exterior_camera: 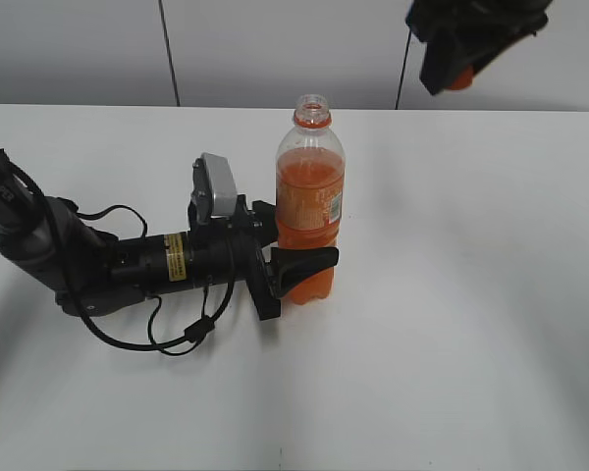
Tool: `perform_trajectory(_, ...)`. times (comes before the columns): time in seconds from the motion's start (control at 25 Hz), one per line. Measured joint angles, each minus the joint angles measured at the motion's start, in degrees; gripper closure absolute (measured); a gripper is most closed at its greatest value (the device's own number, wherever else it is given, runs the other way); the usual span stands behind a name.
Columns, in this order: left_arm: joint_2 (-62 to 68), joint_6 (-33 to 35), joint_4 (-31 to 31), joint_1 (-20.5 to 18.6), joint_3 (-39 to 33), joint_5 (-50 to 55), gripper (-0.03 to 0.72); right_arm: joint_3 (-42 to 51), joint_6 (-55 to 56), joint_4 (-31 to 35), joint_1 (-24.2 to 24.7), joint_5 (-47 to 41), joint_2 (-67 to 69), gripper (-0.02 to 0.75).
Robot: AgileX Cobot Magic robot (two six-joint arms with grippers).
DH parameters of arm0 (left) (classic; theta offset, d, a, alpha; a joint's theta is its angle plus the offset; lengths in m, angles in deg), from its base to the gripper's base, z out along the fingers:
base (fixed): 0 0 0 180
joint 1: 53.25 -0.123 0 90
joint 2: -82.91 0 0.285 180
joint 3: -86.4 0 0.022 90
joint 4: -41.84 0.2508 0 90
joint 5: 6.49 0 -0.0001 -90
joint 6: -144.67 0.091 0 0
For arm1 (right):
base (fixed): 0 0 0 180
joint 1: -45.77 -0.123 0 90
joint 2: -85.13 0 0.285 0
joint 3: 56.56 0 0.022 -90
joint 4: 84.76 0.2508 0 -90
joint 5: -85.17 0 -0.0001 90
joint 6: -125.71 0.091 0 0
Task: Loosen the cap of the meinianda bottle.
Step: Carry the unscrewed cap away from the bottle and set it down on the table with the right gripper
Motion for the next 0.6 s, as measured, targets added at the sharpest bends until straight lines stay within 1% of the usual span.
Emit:
perform_trajectory(0.12, 0.0, 0.0, 0.0, 0.0, 0.0, 0.0, 0.293, 5.1, 0.2, 1.6, 3.6, 0.2, 0.0, 0.467)
perform_trajectory(0.2, 0.0, 0.0, 0.0, 0.0, 0.0, 0.0, 0.293, 9.5, 0.3, 2.9, 6.0, 2.3, 0.0, 0.467)
perform_trajectory(0.4, 0.0, 0.0, 0.0, 0.0, 0.0, 0.0, 0.293, 20.4, 1.3, 3.2, 9.4, 12.6, 0.0, 0.467)
perform_trajectory(0.6, 0.0, 0.0, 0.0, 0.0, 0.0, 0.0, 0.293, 31.3, 5.4, -0.9, 11.0, 26.3, 1.0, 0.467)
